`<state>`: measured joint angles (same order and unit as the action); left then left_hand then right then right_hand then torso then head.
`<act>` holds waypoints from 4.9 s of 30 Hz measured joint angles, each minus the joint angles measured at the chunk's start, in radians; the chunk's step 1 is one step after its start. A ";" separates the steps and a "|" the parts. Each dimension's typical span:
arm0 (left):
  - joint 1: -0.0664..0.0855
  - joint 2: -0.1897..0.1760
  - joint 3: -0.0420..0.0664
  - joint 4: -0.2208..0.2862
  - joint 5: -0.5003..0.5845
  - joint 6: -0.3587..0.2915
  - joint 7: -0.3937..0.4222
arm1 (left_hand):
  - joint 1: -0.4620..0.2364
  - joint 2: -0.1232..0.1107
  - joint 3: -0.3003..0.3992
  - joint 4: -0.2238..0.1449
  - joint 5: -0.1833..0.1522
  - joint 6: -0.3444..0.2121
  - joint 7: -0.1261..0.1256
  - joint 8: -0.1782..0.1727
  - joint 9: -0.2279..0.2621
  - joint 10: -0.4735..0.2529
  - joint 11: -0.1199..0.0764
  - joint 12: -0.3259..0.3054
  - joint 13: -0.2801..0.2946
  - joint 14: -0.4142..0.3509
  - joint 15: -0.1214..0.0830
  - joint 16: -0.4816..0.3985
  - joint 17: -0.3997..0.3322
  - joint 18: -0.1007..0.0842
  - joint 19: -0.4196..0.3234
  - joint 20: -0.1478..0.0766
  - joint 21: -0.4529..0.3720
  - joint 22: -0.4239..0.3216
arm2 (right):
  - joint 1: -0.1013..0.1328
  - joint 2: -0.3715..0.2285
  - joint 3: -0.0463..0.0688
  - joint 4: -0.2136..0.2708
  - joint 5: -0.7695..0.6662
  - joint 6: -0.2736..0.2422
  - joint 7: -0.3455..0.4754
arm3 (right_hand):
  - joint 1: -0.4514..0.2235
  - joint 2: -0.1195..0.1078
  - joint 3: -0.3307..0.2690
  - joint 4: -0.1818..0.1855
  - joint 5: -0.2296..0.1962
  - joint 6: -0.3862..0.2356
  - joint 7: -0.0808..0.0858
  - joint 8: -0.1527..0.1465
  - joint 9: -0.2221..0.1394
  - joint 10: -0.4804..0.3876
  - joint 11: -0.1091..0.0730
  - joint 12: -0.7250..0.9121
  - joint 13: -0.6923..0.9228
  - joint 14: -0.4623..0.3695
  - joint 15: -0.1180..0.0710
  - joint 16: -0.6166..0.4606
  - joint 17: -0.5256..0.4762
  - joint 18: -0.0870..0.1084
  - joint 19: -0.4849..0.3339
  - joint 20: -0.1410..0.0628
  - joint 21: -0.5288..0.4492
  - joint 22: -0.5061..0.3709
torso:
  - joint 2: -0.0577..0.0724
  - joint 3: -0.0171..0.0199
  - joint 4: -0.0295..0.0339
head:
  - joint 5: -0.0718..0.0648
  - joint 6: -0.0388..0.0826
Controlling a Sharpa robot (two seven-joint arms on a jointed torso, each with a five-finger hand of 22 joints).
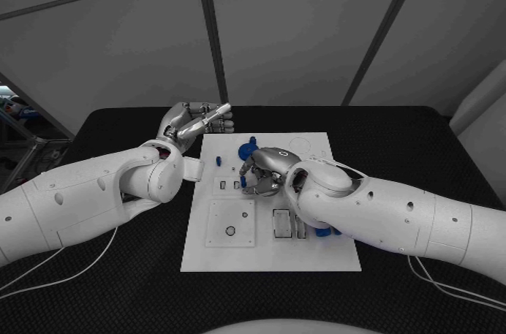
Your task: Assemble the parts on the task board
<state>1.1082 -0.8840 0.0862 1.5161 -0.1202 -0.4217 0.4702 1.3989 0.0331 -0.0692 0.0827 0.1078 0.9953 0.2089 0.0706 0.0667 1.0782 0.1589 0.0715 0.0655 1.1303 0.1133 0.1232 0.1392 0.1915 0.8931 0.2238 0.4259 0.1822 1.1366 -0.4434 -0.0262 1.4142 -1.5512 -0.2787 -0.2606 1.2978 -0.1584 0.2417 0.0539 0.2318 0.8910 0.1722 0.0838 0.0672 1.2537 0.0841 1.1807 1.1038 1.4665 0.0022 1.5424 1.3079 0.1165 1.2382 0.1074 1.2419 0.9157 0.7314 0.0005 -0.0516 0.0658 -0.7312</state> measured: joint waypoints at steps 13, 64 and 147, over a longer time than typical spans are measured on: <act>0.000 -0.019 0.000 -0.011 -0.071 0.015 -0.056 | 0.000 0.008 -0.008 -0.008 -0.004 0.076 -0.047 0.008 0.002 0.194 -0.068 0.038 0.023 0.252 -0.082 0.163 0.108 0.000 0.132 -0.074 0.131 0.060 | -0.005 -0.163 0.005 0.167 0.061 -0.130 0.090 | 0.136 0.035 -0.182 0.126 0.000 -0.048 0.006 0.035 0.006 -0.034 0.005 -0.013 -0.036 -0.001 0.012 -0.019 0.000 0.000 -0.031 0.013 -0.034 -0.055 | -0.006 0.0003 -0.0035 | 0.006 0.005; 0.225 0.238 -0.180 -0.225 -0.833 0.600 -1.020 | -0.245 -0.011 -0.189 0.208 -0.008 0.010 -0.164 0.433 0.514 0.249 -0.185 1.069 0.950 0.335 -0.190 1.267 1.169 -0.125 0.527 -0.199 0.990 1.078 | 0.059 -0.378 0.098 0.142 0.594 -0.129 0.244 | 0.150 0.056 -0.173 0.122 0.083 0.017 -0.014 0.098 0.010 -0.048 -0.009 -0.028 -0.069 -0.002 -0.002 -0.047 0.000 0.016 -0.052 -0.002 -0.070 -0.117 | -0.054 0.0107 -0.0062 | 0.028 -0.030; 0.224 0.188 -0.182 -0.161 -0.735 0.641 -1.018 | -0.199 -0.138 0.610 0.141 -0.001 -0.052 -0.169 0.473 0.669 0.229 -0.193 1.041 0.893 0.337 -0.203 1.267 1.168 -0.125 0.514 -0.204 0.978 1.105 | 0.058 -0.350 0.098 0.099 0.589 -0.113 0.227 | 0.150 0.056 -0.173 0.122 0.095 0.017 -0.014 0.098 0.009 -0.048 -0.009 -0.032 -0.073 -0.002 -0.002 -0.051 0.000 0.016 -0.055 -0.006 -0.082 -0.132 | -0.052 0.0097 -0.0037 | 0.031 -0.060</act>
<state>1.3322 -0.6956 -0.0959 1.3554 -0.8555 0.2197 -0.5473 1.1997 -0.1050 0.5408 0.2238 0.1064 0.9434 0.0396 0.5435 0.7358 1.3069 -0.0341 1.1125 0.9585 1.4670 -0.0892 1.3904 1.3076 0.0669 1.4073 0.0199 1.4041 1.2868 1.1949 -0.7938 0.0719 1.5135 -0.9622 -0.3916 -0.0341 1.4474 -0.1023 0.0685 0.1763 0.3273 0.9080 0.1584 0.1819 0.0760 1.2058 0.0750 1.1488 1.0307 1.4650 -0.0001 1.4914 1.3076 0.1324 1.1829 0.1015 1.1598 0.7837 0.6792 0.0102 -0.0553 0.0969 -0.7911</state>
